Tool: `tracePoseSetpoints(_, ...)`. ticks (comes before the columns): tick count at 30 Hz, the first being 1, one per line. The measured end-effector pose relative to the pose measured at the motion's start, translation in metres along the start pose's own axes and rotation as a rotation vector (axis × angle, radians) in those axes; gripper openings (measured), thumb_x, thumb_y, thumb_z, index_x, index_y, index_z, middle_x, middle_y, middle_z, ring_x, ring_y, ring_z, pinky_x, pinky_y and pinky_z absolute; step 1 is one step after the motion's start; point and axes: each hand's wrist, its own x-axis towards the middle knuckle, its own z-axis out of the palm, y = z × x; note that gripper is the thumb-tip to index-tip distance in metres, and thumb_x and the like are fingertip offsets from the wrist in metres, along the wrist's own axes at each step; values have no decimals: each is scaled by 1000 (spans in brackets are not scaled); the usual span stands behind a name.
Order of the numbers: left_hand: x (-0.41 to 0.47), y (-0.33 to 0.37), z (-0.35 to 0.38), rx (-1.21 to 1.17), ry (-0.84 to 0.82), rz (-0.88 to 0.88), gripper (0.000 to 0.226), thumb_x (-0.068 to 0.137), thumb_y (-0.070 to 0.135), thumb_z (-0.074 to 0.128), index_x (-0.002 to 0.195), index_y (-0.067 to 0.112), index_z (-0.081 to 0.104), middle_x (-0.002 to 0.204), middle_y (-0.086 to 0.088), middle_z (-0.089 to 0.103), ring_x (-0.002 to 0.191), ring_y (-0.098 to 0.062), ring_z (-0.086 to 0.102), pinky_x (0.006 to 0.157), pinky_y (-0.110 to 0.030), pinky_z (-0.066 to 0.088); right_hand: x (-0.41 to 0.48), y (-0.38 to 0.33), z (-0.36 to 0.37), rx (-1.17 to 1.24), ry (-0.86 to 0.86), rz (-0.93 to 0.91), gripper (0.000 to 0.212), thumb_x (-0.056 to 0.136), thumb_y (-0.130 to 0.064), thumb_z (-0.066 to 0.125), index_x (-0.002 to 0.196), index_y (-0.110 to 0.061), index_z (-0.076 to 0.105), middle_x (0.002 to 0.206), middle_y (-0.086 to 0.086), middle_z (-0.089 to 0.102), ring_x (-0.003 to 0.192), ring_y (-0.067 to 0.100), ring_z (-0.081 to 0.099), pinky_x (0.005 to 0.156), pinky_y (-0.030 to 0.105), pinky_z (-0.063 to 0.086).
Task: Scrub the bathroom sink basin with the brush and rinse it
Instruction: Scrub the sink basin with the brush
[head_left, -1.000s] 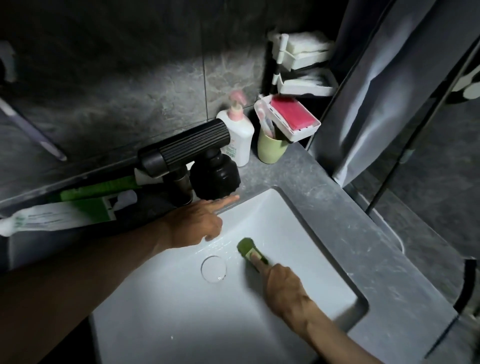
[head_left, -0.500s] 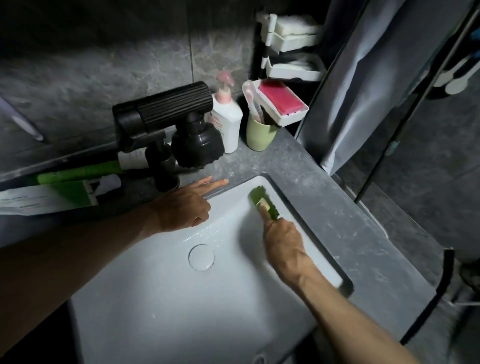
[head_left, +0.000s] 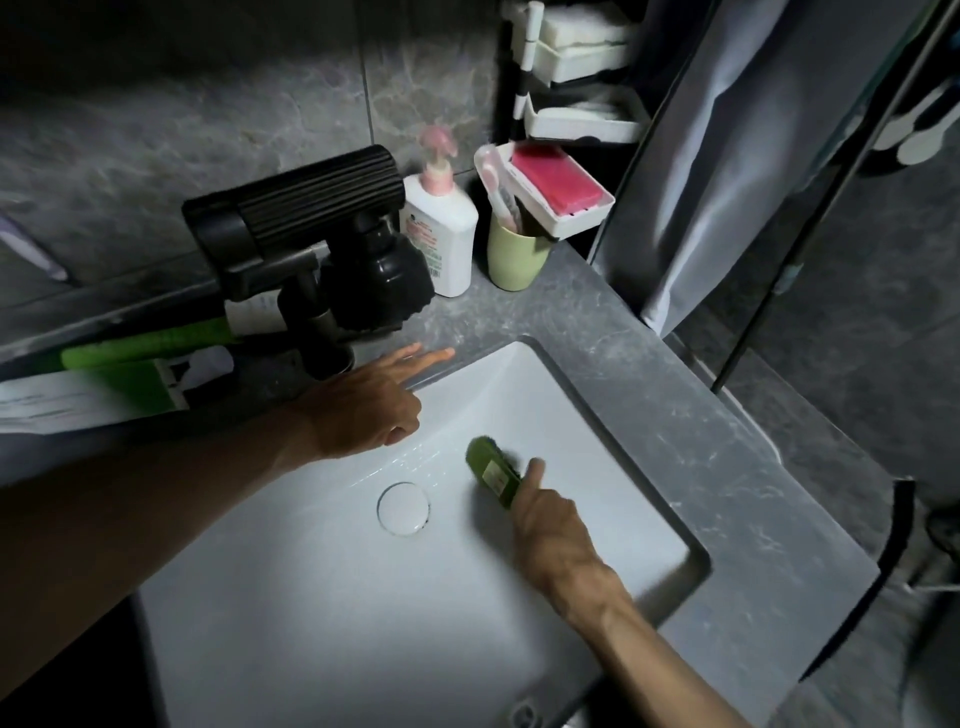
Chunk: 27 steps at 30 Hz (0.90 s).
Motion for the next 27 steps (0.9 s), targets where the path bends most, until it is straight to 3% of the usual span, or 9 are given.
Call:
tracePoseSetpoints(3, 2, 2, 0, -1, 8, -12, 40, 78, -12, 52, 58, 22, 47, 74, -1, 63, 154, -31, 24, 125, -50, 21, 20, 15, -13, 481, 58, 248, 31, 90, -6, 40, 119, -5, 51, 83, 9, 68, 68, 27, 67, 42, 20, 46)
tracePoseSetpoints(7, 8, 7, -7, 10, -16, -28, 40, 64, -15, 64, 55, 21, 48, 92, -15, 70, 150, -37, 34, 118, -56, 35, 7, -3, -7, 991, -146, 393, 22, 94, -10, 39, 81, -5, 56, 56, 8, 58, 34, 14, 41, 37, 21, 31)
tracePoseSetpoints(10, 11, 9, -9, 30, -40, -32, 37, 64, -13, 61, 54, 20, 49, 97, -19, 70, 148, -39, 35, 115, -58, 38, -4, -16, 4, 963, -255, 370, 24, 99, -17, 40, 79, -10, 50, 57, 5, 53, 36, 15, 44, 38, 25, 34)
tracePoseSetpoints(12, 10, 8, -8, -2, -31, -43, 35, 66, -13, 56, 56, 20, 48, 96, -20, 69, 148, -40, 36, 115, -58, 37, 21, -15, -7, 689, -32, 283, 23, 100, -22, 45, 96, -6, 60, 80, 12, 67, 65, 28, 66, 60, 37, 52)
tracePoseSetpoints(14, 9, 9, -8, -9, -26, -62, 37, 65, -15, 57, 57, 19, 48, 101, -24, 67, 148, -41, 34, 114, -59, 38, 46, -13, -27, 561, 187, 252, 29, 100, -21, 42, 114, -2, 59, 109, 19, 67, 100, 37, 65, 84, 39, 51)
tracePoseSetpoints(16, 8, 6, -6, -9, -42, -79, 38, 65, -15, 60, 58, 20, 48, 105, -24, 67, 149, -40, 32, 115, -58, 37, 46, -16, -26, 621, 184, 215, 29, 100, -19, 40, 116, -2, 56, 107, 18, 66, 96, 38, 65, 80, 38, 54)
tracePoseSetpoints(20, 10, 7, -5, -40, -58, -89, 30, 78, -1, 43, 58, 20, 49, 108, -25, 66, 150, -40, 32, 117, -58, 34, 9, -11, 7, 752, -113, 286, 21, 102, -20, 41, 101, -3, 54, 74, 4, 57, 54, 15, 54, 40, 20, 43)
tracePoseSetpoints(24, 11, 8, -4, -69, -16, -90, 31, 79, 1, 33, 57, 18, 47, 96, -25, 66, 148, -42, 34, 116, -60, 34, 47, -11, -20, 696, 212, 197, 21, 100, -25, 37, 98, -10, 51, 96, 14, 63, 79, 36, 66, 69, 41, 60)
tracePoseSetpoints(27, 8, 6, -3, -64, -11, -67, 31, 76, -1, 32, 58, 20, 45, 87, -14, 66, 152, -36, 30, 120, -57, 30, 46, -11, -11, 750, 229, 173, 26, 102, -29, 34, 100, -10, 51, 98, 15, 64, 80, 36, 66, 67, 48, 59)
